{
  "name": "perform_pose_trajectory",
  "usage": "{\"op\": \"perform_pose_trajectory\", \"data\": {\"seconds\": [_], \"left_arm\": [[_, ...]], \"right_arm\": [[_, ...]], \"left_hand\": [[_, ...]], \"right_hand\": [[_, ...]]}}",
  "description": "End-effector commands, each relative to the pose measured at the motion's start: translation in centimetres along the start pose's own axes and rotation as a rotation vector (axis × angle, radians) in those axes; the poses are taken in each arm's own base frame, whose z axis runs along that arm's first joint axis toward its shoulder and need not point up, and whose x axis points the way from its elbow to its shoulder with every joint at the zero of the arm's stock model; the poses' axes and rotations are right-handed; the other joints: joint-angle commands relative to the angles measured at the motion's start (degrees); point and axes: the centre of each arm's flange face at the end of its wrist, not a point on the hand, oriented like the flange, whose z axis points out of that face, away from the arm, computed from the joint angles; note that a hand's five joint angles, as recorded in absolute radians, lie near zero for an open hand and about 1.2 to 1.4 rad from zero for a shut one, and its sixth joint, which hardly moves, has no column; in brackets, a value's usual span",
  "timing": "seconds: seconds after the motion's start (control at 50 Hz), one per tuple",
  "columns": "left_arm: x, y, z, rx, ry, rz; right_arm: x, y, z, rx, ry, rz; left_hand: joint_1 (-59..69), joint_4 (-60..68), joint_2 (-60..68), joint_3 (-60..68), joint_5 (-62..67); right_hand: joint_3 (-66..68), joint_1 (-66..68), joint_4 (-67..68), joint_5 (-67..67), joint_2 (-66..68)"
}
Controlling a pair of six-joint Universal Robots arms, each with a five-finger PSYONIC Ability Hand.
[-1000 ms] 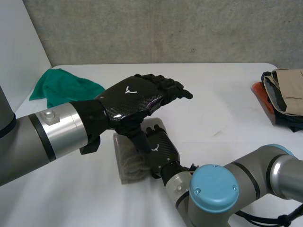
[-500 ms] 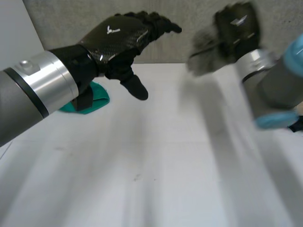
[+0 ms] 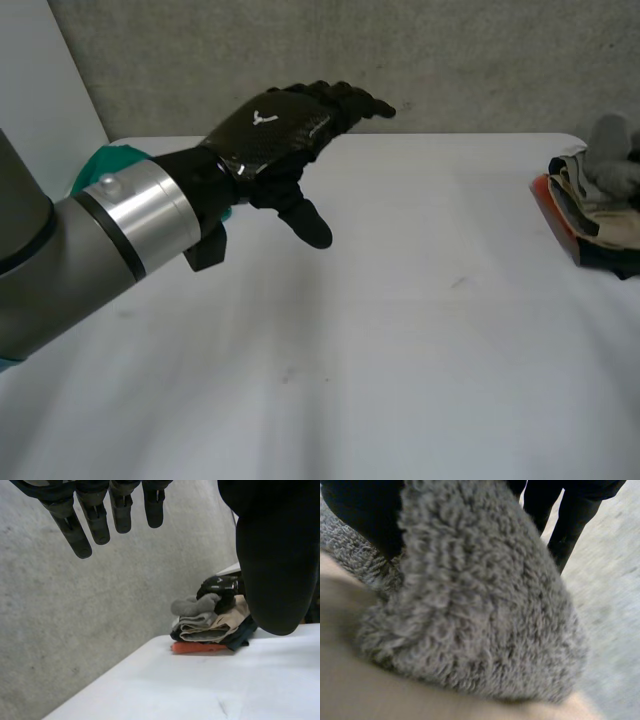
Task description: Fold the laundry.
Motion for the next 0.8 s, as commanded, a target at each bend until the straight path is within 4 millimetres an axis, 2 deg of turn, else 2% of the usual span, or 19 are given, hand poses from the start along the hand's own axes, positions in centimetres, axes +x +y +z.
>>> {"op": "perform_pose_trajectory", "data": {"seconds": [0.02,0.04,0.1,0.18,0.2,0.26,0.32,0.4,0.42,0.48,0.5,0.56,0.6,0.64,0.66,0.74,0.76,0.78,0.8], "left_arm": [[0.6,0.7,0.3,-0.018,0.021,-0.002],[0.6,0.6,0.4,-0.015,0.021,0.002],[0.6,0.2,0.4,-0.003,0.022,0.009],[0.7,-0.5,0.4,0.016,0.022,0.015],[0.7,-0.5,0.4,0.018,0.024,0.015],[0.9,-0.7,0.4,0.024,0.028,0.014],[1.8,-0.9,0.3,0.028,0.047,0.015],[2.7,-1.0,0.0,0.027,0.067,0.017],[2.7,-0.9,0.0,0.024,0.067,0.015],[2.8,-0.5,-0.1,0.014,0.068,0.006],[2.8,-0.5,-0.1,0.012,0.068,0.006],[2.9,-0.6,-0.1,0.015,0.071,0.007],[2.8,-1.3,0.0,0.036,0.059,0.017],[2.5,-2.0,0.1,0.059,0.041,0.026],[2.3,-2.6,0.2,0.077,0.024,0.031],[-0.2,-7.8,0.1,0.247,-0.197,0.026],[-0.6,-8.6,-0.1,0.276,-0.235,0.025],[-1.7,-10.2,-0.3,0.334,-0.319,0.033],[-2.2,-10.8,-0.4,0.353,-0.349,0.037]], "right_arm": [[1.0,2.1,-1.4,-0.050,0.025,0.002],[1.4,1.9,-1.9,-0.062,0.047,0.013],[1.7,0.8,-2.4,-0.068,0.071,0.025],[2.5,-4.2,-3.0,-0.027,0.094,0.051],[2.7,-6.4,-3.4,-0.010,0.098,0.074],[2.7,-9.7,-4.3,0.004,0.103,0.131],[2.9,-11.3,-5.3,-0.011,0.124,0.171],[6.1,-13.4,-8.8,-0.091,0.269,0.212],[8.0,-14.2,-10.6,-0.134,0.376,0.218],[10.7,-14.5,-12.9,-0.211,0.537,0.195],[12.2,-14.8,-13.8,-0.261,0.620,0.130],[13.7,-15.4,-14.4,-0.331,0.709,-0.010],[15.4,-17.5,-14.7,-0.350,0.809,-0.174],[16.0,-18.8,-14.5,-0.339,0.870,-0.237],[15.6,-20.8,-13.1,-0.271,0.898,-0.263],[11.8,-25.8,-8.3,0.012,0.828,-0.263],[9.8,-27.9,-6.8,0.125,0.789,-0.257],[9.3,-28.5,-6.6,0.154,0.778,-0.257],[8.3,-29.4,-6.3,0.190,0.760,-0.257]], "left_hand": [[0.14,-0.22,-0.35,-0.57,-1.22],[0.31,-0.05,-0.18,-0.40,-1.05],[0.31,-0.05,-0.18,-0.40,-1.05],[0.31,-0.05,-0.18,-0.40,-1.05],[0.15,-0.22,-0.35,-0.57,-1.22],[0.14,-0.22,-0.35,-0.57,-1.22],[0.14,-0.22,-0.35,-0.57,-1.22],[0.14,-0.22,-0.35,-0.57,-1.22],[-0.02,-0.38,-0.52,-0.74,-1.38],[-0.02,-0.39,-0.52,-0.74,-1.39],[-0.02,-0.39,-0.52,-0.74,-1.39],[-0.02,-0.39,-0.52,-0.74,-1.39],[-0.02,-0.39,-0.52,-0.74,-1.39],[-0.02,-0.39,-0.52,-0.74,-1.39],[-0.02,-0.39,-0.52,-0.74,-1.39],[-0.36,-0.72,-0.85,-1.07,-1.72],[-0.36,-0.72,-0.85,-1.07,-1.72],[-0.36,-0.72,-0.85,-1.07,-1.72],[-0.36,-0.72,-0.85,-1.07,-1.72]], "right_hand": [[-28.71,-21.96,-31.08,-27.01,-27.73],[-56.45,-49.70,-58.82,-54.74,-55.46],[-56.45,-49.70,-58.82,-54.74,-55.46],[-56.45,-49.70,-58.82,-54.74,-55.46],[-56.45,-49.70,-58.82,-54.74,-55.46],[-56.45,-49.70,-58.82,-54.74,-55.46],[-56.45,-49.70,-58.82,-54.74,-55.46],[-56.45,-49.70,-58.82,-54.74,-55.46],[-56.45,-49.70,-58.82,-54.74,-55.46],[-56.45,-49.70,-58.82,-54.74,-55.46],[-56.45,-49.70,-58.82,-54.74,-55.46],[-56.45,-49.70,-58.82,-54.74,-55.46],[-56.45,-49.70,-58.82,-54.74,-55.46],[-56.45,-49.70,-58.82,-54.74,-55.46],[-56.45,-49.70,-58.82,-54.74,-55.46],[-56.45,-49.70,-58.82,-54.74,-55.46],[-56.45,-49.70,-58.82,-54.74,-55.46],[-56.45,-49.70,-58.82,-54.74,-55.46],[-56.45,-49.70,-58.82,-54.74,-55.46]]}}
